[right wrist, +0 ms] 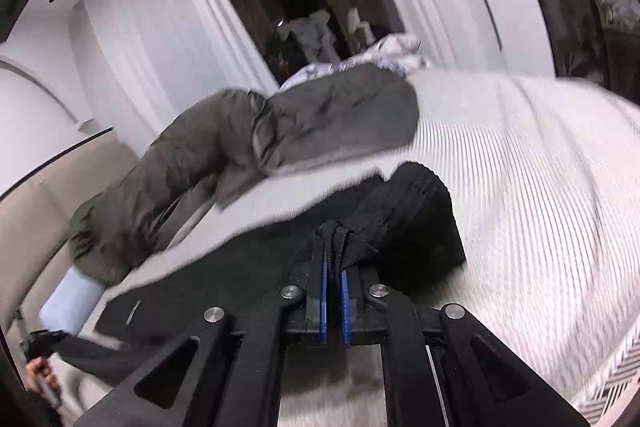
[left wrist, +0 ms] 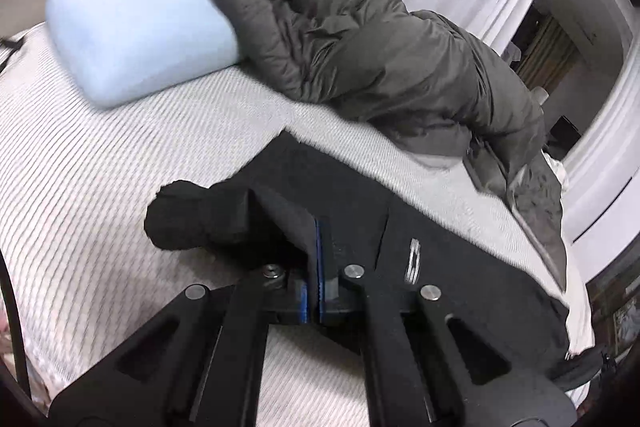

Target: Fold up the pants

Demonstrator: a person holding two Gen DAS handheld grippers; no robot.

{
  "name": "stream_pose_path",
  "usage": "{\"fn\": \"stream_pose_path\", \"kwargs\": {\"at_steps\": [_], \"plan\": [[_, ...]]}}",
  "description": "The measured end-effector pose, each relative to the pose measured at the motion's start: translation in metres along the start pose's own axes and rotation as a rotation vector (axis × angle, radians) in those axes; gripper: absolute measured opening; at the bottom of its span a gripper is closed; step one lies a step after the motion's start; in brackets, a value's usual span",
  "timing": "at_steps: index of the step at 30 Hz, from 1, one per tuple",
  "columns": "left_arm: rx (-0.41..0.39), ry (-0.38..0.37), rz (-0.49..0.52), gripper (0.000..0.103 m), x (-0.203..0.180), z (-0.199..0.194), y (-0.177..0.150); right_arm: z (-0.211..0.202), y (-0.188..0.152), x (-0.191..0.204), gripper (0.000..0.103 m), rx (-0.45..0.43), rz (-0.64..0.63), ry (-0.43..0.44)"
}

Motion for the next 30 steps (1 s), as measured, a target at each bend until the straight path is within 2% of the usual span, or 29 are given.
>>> {"fn": "stream_pose_path", "kwargs": {"at_steps": [3,4,5,6,7,8,9,10,12,13,14,17,20,23,25,27,30], "plan": [[0.042,0.033,0.031,0.002,-0.018,0.044,0.04,0.048,0.031,0.023,0.004,-0.008,-0.002,-0.036],[0.073,0.064,0.047,0.003,-0.024,0.066,0.055,0.069,0.042,0.031,0.004,-0.003,-0.002,-0.053],[0.092,0.085,0.05,0.01,-0.028,0.079,0.063,0.095,0.051,0.038,0.006,0.018,-0.004,-0.082],[0.13,0.119,0.054,0.029,-0.031,0.098,0.072,0.115,0.057,0.042,0.01,0.051,-0.006,-0.096],[0.142,0.132,0.048,0.044,-0.033,0.109,0.077,0.14,0.061,0.045,0.019,0.095,-0.017,-0.131],[0.136,0.134,0.038,0.078,-0.033,0.118,0.082,0.155,0.064,0.044,0.03,0.114,-0.019,-0.161],[0.115,0.138,0.028,0.099,-0.033,0.121,0.084,0.168,0.065,0.043,0.036,0.129,-0.014,-0.194],[0.087,0.155,0.014,0.102,-0.031,0.12,0.085,0.169,0.064,0.041,0.046,0.117,-0.015,-0.205],[0.065,0.151,0.013,0.102,-0.028,0.119,0.079,0.163,0.06,0.04,0.061,0.072,-0.022,-0.21],[0.069,0.145,0.017,0.102,-0.026,0.118,0.073,0.158,0.056,0.038,0.073,0.063,-0.032,-0.203],[0.065,0.137,0.02,0.102,-0.026,0.113,0.064,0.152,0.049,0.037,0.078,0.06,-0.045,-0.191],[0.053,0.101,0.026,0.102,-0.03,0.099,0.037,0.135,0.023,0.027,0.08,0.091,-0.049,-0.161],[0.064,0.056,0.027,0.101,-0.04,0.085,0.003,0.119,0.001,0.014,0.087,0.118,0.032,-0.101],[0.077,-0.001,0.02,0.101,-0.058,0.072,-0.031,0.11,-0.023,0.002,0.087,0.16,0.1,-0.071],[0.095,-0.013,0.053,0.098,-0.075,0.071,-0.052,0.108,-0.042,-0.002,0.087,0.2,0.108,-0.076],[0.121,-0.031,0.103,0.084,-0.1,0.071,-0.071,0.114,-0.059,0.005,0.087,0.262,0.051,-0.061],[0.163,-0.104,0.201,0.083,-0.148,0.074,-0.099,0.122,-0.079,0.036,0.087,0.309,-0.156,-0.042]]}}
Point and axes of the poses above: each gripper's, at about its wrist camera, not at the fingertips, and z roughly the way its jaws point, x to its left, y to its top, the point moved 5 cm from there along z, roughly the way its jaws point, and after that the axes turned 10 degrees about z, right-handed, at the moved point
